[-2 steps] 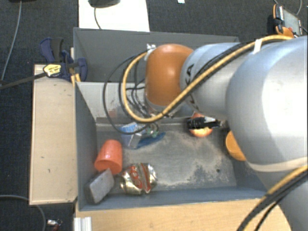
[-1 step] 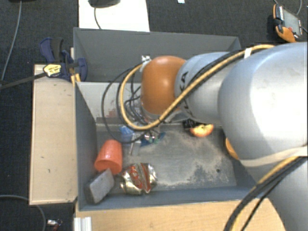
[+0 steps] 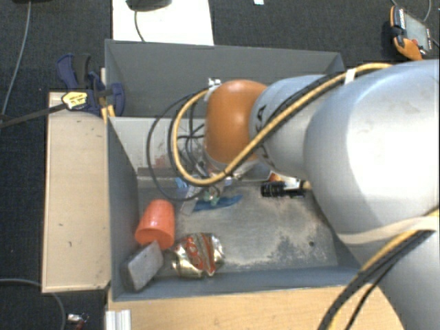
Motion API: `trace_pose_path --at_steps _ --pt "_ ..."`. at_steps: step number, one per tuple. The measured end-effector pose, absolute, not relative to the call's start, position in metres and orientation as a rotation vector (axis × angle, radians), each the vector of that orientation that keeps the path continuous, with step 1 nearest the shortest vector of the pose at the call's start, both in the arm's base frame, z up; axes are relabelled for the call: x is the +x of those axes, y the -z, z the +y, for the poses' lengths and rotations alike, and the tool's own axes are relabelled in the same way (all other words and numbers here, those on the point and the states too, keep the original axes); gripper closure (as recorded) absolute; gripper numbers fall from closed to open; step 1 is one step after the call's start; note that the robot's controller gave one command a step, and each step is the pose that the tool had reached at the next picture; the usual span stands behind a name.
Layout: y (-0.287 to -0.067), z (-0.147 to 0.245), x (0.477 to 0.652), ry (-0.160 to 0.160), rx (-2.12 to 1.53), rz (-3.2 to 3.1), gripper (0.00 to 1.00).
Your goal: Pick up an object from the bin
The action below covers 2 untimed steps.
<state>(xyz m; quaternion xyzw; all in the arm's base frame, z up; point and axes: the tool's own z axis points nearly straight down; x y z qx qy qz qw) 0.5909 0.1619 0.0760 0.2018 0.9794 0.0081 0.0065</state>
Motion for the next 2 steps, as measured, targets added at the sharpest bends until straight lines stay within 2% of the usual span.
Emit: trace_pose_path --at_steps 1,2 --pt "-0.076 0.162 0.591 -0.026 0.632 3.064 1.00" --pt "-0.108 0.159 0.588 -0.015 0.634 3.072 1.00"
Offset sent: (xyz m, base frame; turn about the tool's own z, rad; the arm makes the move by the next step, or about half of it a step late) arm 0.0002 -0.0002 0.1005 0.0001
